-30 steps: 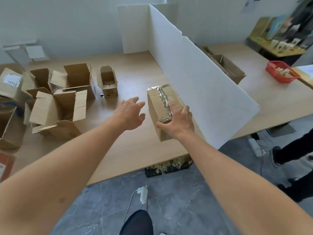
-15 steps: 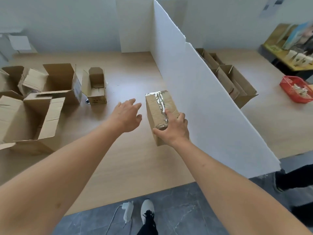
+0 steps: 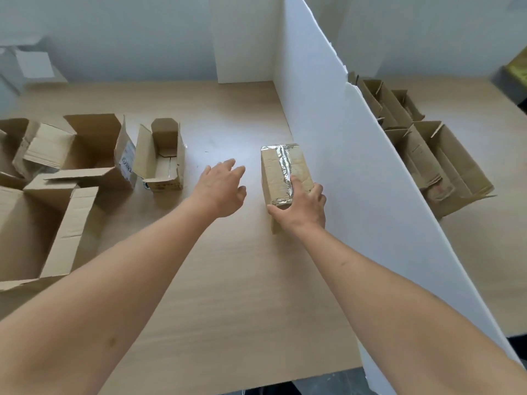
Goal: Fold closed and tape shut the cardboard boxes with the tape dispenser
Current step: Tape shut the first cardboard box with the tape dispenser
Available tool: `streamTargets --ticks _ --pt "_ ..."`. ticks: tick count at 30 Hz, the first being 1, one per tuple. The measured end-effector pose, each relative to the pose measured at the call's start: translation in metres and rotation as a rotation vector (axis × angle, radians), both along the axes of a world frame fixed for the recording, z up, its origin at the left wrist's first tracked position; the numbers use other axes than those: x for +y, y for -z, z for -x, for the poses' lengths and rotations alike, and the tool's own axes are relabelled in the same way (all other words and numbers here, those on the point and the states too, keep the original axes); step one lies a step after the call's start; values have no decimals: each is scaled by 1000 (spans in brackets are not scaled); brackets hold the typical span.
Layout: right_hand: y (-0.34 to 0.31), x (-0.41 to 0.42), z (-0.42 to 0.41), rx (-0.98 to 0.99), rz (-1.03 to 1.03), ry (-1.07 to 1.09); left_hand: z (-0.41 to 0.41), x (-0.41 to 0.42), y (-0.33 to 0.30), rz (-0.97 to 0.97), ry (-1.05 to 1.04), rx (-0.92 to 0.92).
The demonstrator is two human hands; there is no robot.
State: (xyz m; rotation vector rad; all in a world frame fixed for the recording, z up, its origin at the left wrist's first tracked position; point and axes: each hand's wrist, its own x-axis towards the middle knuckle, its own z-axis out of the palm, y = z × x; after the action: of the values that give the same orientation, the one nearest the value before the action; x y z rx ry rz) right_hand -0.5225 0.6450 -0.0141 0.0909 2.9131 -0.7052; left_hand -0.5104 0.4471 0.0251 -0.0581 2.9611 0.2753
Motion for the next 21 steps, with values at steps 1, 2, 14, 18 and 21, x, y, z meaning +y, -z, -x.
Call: streamTargets --ticks 1,2,14,18,21 --pt "4 -1 12 -2 3 -4 9 -1 3 -7 -12 -8" --pt "6 -3 24 -4 7 -7 18 -2 6 -9 -20 -14" --pt "49 -27 136 11 1 -40 109 -9 51 -43 -96 -14" --pt "70 -33 164 54 22 7 132 -9 78 -73 -103 -9" --pt "82 -32 175 38 -41 -18 139 -9 92 -76 -99 -10"
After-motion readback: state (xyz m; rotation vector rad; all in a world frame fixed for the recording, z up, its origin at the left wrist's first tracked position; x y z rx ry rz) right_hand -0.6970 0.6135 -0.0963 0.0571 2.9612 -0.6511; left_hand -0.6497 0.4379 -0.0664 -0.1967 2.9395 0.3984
